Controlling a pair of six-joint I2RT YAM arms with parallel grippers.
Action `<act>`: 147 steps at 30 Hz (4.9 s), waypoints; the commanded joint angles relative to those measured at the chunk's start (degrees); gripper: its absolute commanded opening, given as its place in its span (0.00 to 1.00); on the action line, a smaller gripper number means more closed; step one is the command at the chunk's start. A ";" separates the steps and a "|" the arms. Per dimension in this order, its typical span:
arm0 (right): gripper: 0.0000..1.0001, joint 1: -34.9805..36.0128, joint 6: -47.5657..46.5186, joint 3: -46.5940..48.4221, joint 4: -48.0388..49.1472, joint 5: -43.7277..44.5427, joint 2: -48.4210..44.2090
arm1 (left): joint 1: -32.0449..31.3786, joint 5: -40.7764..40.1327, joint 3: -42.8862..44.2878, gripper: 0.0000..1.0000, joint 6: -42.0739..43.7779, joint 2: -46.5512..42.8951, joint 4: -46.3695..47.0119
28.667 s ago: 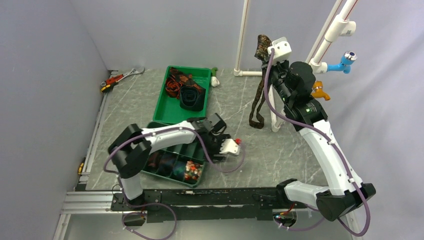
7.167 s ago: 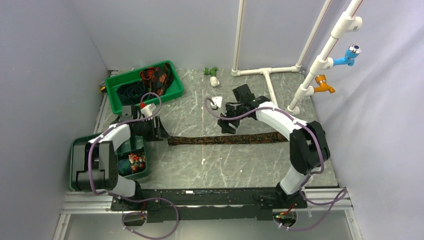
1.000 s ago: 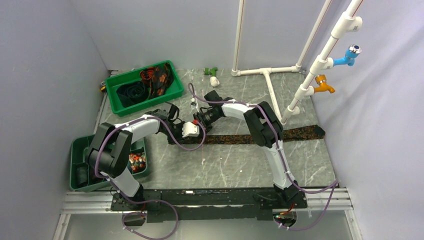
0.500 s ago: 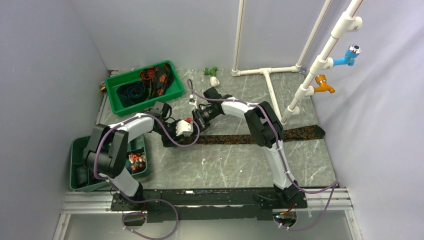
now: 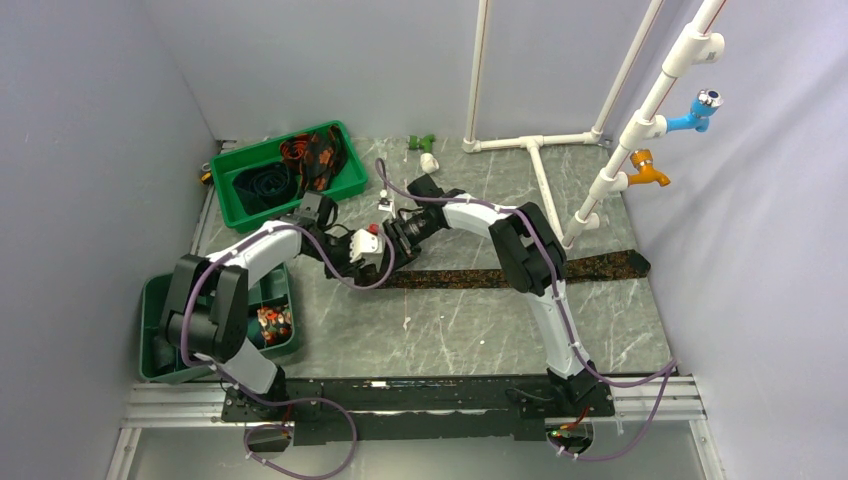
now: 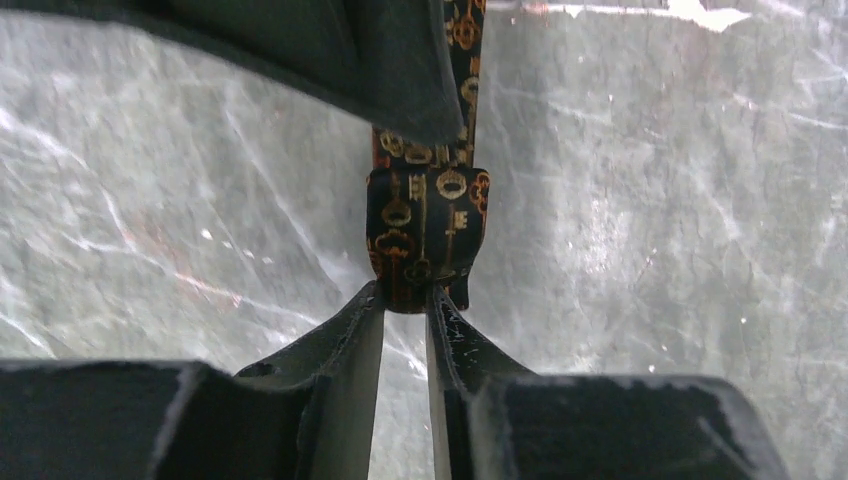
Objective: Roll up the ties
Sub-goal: Roll the tie at the center of the board.
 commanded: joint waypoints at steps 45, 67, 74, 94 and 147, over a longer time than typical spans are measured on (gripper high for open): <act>0.00 -1.98 -8.61 10.62 -14.72 -2.06 6.80 | -8.02 -3.05 6.31 0.91 -0.01 6.18 1.22; 0.47 -3.43 -5.77 7.20 -12.58 -6.38 4.70 | -13.82 -12.12 10.39 0.28 -3.27 14.09 -2.39; 0.52 -3.10 -4.96 4.82 -12.09 -6.88 4.84 | -13.82 -11.99 9.96 0.27 -3.69 14.02 -2.26; 0.00 -2.96 -8.33 6.24 -16.29 -2.68 4.31 | -12.28 -10.80 9.15 0.55 -3.81 12.07 -2.30; 0.39 -5.36 -11.39 5.92 -21.53 0.85 1.90 | -17.50 -11.59 15.89 0.32 -7.92 18.10 -5.00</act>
